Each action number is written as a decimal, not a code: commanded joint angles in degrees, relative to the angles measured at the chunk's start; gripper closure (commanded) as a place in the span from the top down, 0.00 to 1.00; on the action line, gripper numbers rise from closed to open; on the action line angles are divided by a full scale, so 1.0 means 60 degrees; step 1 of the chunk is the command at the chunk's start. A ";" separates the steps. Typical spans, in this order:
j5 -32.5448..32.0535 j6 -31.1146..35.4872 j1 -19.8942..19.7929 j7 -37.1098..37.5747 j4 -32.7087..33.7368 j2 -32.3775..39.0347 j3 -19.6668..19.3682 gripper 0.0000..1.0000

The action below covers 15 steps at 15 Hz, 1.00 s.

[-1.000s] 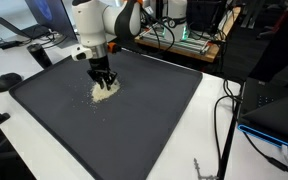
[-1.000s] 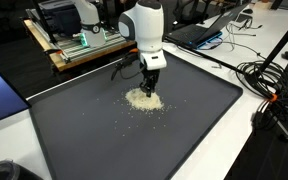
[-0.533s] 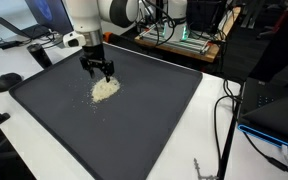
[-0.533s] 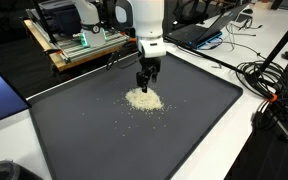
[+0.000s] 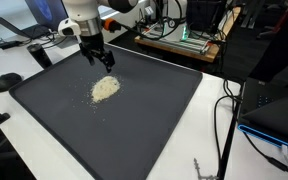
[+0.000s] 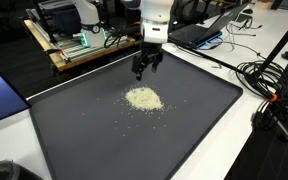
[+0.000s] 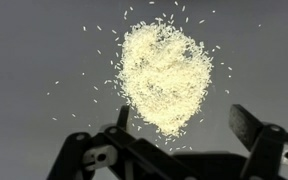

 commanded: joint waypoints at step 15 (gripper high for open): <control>-0.2095 -0.4521 0.1877 0.3298 0.5515 0.3407 -0.0630 1.00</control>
